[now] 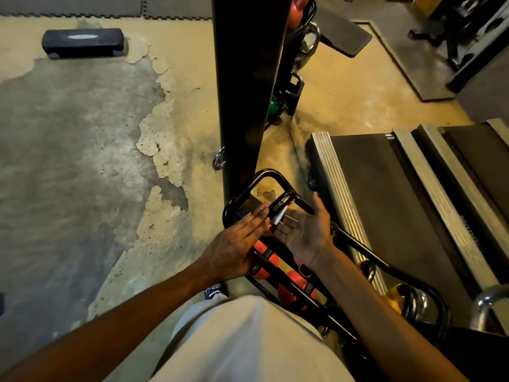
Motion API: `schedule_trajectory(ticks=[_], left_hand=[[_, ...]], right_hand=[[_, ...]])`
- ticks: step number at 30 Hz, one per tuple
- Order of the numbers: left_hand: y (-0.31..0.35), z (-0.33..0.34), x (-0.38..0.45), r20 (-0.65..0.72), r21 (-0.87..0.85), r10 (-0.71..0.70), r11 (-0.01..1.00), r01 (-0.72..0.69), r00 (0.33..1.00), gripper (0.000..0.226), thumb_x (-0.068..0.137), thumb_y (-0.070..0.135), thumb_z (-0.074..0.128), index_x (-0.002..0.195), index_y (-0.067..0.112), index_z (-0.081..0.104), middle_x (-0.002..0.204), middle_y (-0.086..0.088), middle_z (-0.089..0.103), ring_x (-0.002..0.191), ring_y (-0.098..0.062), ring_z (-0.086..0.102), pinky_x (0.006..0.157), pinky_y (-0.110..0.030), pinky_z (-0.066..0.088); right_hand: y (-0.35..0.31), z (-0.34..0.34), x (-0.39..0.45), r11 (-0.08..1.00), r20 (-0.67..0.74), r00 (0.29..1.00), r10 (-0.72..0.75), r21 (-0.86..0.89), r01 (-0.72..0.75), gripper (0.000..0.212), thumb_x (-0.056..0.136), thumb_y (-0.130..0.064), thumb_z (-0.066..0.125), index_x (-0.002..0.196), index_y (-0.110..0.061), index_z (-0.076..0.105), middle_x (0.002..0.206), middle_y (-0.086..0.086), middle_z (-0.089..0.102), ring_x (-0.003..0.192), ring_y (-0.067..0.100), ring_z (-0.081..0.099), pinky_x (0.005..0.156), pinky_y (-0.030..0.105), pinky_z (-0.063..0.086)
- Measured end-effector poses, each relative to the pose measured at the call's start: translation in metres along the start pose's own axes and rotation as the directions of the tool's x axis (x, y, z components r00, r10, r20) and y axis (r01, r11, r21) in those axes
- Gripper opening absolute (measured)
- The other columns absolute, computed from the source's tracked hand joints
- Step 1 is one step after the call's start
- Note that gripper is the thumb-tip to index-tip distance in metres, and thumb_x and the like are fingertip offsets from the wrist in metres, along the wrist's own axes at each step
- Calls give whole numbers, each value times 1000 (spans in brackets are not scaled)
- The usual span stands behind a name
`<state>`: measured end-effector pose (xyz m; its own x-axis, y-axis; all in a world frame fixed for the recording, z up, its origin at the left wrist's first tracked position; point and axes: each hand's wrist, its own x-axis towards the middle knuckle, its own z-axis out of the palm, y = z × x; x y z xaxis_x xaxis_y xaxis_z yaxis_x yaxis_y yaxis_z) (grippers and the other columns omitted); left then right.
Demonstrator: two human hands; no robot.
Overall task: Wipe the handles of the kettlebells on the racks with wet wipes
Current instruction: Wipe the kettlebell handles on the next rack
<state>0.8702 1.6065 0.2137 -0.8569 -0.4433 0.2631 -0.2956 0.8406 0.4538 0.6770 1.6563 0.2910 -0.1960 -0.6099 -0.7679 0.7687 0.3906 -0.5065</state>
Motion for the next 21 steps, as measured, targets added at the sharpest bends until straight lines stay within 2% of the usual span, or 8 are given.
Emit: schedule_trajectory(ticks=[2, 5, 7, 10, 14, 16, 18, 21], left_hand=[[-1, 0, 1, -8, 6, 0, 1000, 0, 1000, 70, 95, 24, 59, 157, -3, 38, 169, -17, 27, 159, -27, 22, 122, -47, 38], [-3, -3, 7, -39, 23, 12, 1000, -11, 999, 65, 93, 11, 63, 154, -1, 43, 166, -16, 35, 158, -25, 28, 123, -48, 36], [-2, -11, 18, -49, 14, 14, 1000, -13, 999, 59, 100, 19, 59, 155, 1, 43, 165, -14, 37, 157, -23, 30, 123, -48, 36], [0, -30, 44, -7, 9, -1, 1000, 2, 1000, 60, 107, 32, 48, 159, 5, 37, 169, -12, 31, 158, -21, 26, 127, -42, 31], [-6, -45, 69, 186, 63, 81, 994, -94, 979, 66, 108, 43, 40, 163, 9, 28, 171, -10, 24, 160, -18, 18, 130, -41, 24], [-10, -51, 73, 275, 86, 102, 988, -130, 956, 70, 107, 51, 36, 164, 11, 25, 172, -10, 21, 161, -18, 14, 131, -39, 18], [-11, -57, 75, 311, 107, 131, 979, -172, 941, 72, 108, 53, 37, 164, 10, 25, 171, -12, 21, 161, -19, 14, 131, -35, 13], [-13, -64, 77, 349, 101, 185, 967, -233, 919, 74, 107, 52, 42, 163, 6, 27, 170, -16, 24, 161, -24, 17, 131, -41, 18]], right_hand=[[1, -4, 0, 999, 6, 1000, 29, -20, -29, 89, 96, -76, 38, 134, 3, 57, 134, 28, 64, 127, 40, 60, 101, 47, 52], [-7, -7, 7, 996, -31, 999, -43, 79, 45, 94, 96, -75, 41, 140, 7, 52, 133, 28, 64, 125, 39, 61, 95, 46, 53], [-7, -7, 10, 992, -24, 998, -56, 109, 59, 95, 95, -76, 42, 144, 5, 51, 137, 27, 63, 128, 38, 60, 101, 47, 52], [4, -8, 7, 998, 30, 999, -22, 60, 21, 90, 94, -78, 40, 140, -4, 60, 142, 24, 62, 137, 40, 55, 116, 53, 43], [3, -15, 8, 992, 48, 997, -59, 116, 53, 89, 93, -78, 40, 138, -5, 62, 144, 24, 61, 138, 41, 54, 117, 54, 41], [4, -16, 10, 986, 27, 995, -96, 141, 91, 88, 93, -78, 40, 137, -5, 64, 139, 21, 64, 134, 39, 57, 112, 51, 47], [12, -16, 9, 991, 37, 995, -96, 96, 92, 86, 94, -78, 41, 137, -8, 65, 130, 17, 69, 122, 35, 62, 101, 46, 52], [21, -19, 6, 995, 62, 996, -61, 78, 56, 87, 91, -80, 43, 140, -11, 64, 136, 19, 65, 123, 35, 60, 107, 49, 49]])
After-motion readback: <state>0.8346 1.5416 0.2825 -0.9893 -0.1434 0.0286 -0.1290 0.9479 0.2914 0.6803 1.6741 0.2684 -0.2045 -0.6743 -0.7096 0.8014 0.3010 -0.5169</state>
